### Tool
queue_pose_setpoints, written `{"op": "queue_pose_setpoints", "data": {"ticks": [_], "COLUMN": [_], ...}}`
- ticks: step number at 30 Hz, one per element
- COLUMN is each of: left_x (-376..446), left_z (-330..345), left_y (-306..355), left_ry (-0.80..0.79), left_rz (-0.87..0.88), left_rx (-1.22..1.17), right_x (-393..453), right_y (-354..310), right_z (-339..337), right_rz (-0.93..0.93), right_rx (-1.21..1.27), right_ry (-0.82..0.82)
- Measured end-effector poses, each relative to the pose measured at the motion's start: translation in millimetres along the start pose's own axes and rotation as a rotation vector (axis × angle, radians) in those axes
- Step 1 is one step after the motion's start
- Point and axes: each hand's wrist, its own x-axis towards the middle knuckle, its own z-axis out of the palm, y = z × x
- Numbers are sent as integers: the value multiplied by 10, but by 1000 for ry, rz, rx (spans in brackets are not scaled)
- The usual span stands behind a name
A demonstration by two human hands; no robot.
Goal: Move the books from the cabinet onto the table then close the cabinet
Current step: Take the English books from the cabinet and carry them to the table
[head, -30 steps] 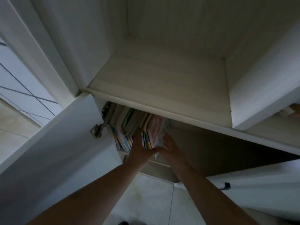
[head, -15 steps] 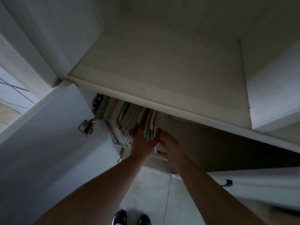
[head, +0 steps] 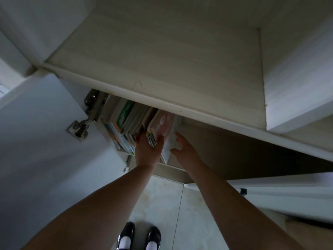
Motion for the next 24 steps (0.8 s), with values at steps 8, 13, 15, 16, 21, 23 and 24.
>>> {"op": "queue_pose_setpoints", "data": {"ticks": [8, 13, 15, 16, 21, 23, 24], "left_x": [-150, -452, -498, -524, -772, -847, -877], "left_z": [-304, -496, -611, -662, -866, -916, -939], "left_y": [45, 75, 63, 52, 147, 222, 255], "left_ry": [-245, -363, -406, -446, -611, -617, -605], "left_rz": [-20, -319, -445, -496, -596, -588, -581], "left_rx": [-230, -558, -635, -677, -775, -741, -709], "right_x": [-127, -495, -722, -823, -1328, -1495, -1552], "right_y": [322, 642, 726, 779, 808, 784, 811], "right_z": [-142, -310, -356, -373, -281, -222, -196], "right_rz": [75, 196, 185, 188, 215, 259, 287], "right_rx": [33, 135, 412, 523, 826, 853, 860], "right_ry": [78, 153, 36, -37, -252, -173, -118]}}
